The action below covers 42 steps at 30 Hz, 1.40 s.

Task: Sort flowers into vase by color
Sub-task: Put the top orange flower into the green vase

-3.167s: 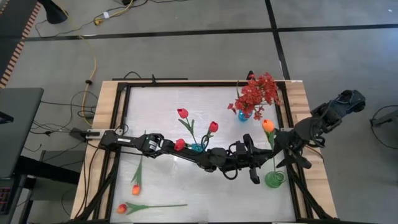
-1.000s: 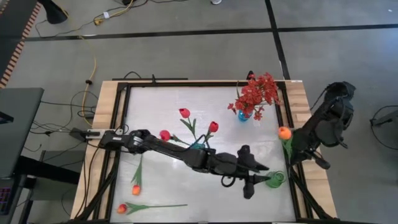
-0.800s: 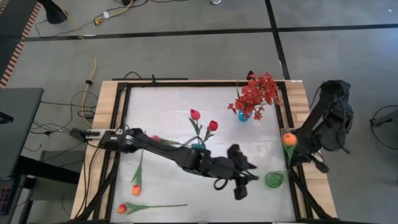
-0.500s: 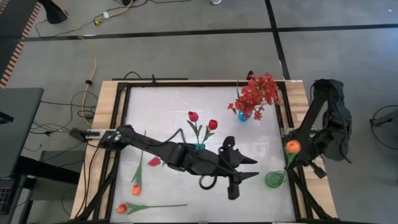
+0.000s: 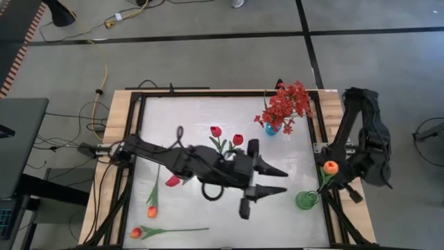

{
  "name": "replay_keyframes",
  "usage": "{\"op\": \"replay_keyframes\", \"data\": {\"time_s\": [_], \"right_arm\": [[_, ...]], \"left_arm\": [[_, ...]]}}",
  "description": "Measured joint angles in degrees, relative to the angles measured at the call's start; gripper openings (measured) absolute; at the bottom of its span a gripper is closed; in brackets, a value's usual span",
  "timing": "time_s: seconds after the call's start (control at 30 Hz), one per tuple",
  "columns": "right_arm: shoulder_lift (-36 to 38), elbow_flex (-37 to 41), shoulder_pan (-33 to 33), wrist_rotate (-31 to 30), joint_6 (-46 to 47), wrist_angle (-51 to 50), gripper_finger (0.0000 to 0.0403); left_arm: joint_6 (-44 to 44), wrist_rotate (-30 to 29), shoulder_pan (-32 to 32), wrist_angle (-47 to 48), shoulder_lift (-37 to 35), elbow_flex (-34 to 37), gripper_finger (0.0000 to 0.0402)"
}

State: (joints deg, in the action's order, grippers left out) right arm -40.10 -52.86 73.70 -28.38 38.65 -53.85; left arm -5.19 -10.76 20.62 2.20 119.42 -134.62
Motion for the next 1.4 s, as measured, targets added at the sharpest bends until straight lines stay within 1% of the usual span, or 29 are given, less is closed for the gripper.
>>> {"op": "replay_keyframes", "data": {"time_s": [0.07,0.27,0.47,0.6,0.77,0.83,0.97,1.1,1.27,1.4], "right_arm": [[0.0,0.6,1.0,-0.9,0.2,0.2,0.0018],[0.0,0.9,3.2,-4.8,2.0,-0.2,0.0018],[-1.5,0.9,4.5,-6.7,4.7,-2.1,0.0018],[-4.0,0.9,5.5,-6.8,7.3,-4.1,0.0018],[-7.3,0.9,6.6,-8.7,9.6,-5.8,0.0021],[-8.4,0.9,6.9,-9.5,11.1,-6.1,0.0025],[-10.1,0.9,7.3,-11.3,15.3,-8.1,0.0023],[-11.6,0.9,8.0,-13.5,21.6,-11.5,0.0021],[-12.8,0.9,8.3,-14.2,27.5,-13.6,0.004],[-13.2,0.9,8.3,-13.2,28.0,-13.1,0.0052]], "left_arm": [[0.4,-0.2,0.0,1.4,-1.6,-0.1,0.0151],[2.6,-3.5,-0.1,5.3,-4.7,-0.1,0.0151],[3.6,-3.5,-0.5,6.3,-5.3,-0.1,0.0151],[1.2,-2.8,-1.7,6.5,-5.5,-0.1,0.0151],[-2.9,-0.1,-4.3,9.0,-6.8,-0.1,0.0151],[-4.1,0.0,-5.3,10.2,-7.6,-0.1,0.0151],[-4.6,0.0,-6.7,13.3,-9.5,-0.1,0.0151],[-4.3,0.0,-7.3,14.0,-10.2,-0.1,0.0151],[-4.1,0.4,-7.3,15.0,-10.2,-0.1,0.0151],[-4.1,1.8,-7.5,17.0,-10.2,-0.1,0.0151]]}}
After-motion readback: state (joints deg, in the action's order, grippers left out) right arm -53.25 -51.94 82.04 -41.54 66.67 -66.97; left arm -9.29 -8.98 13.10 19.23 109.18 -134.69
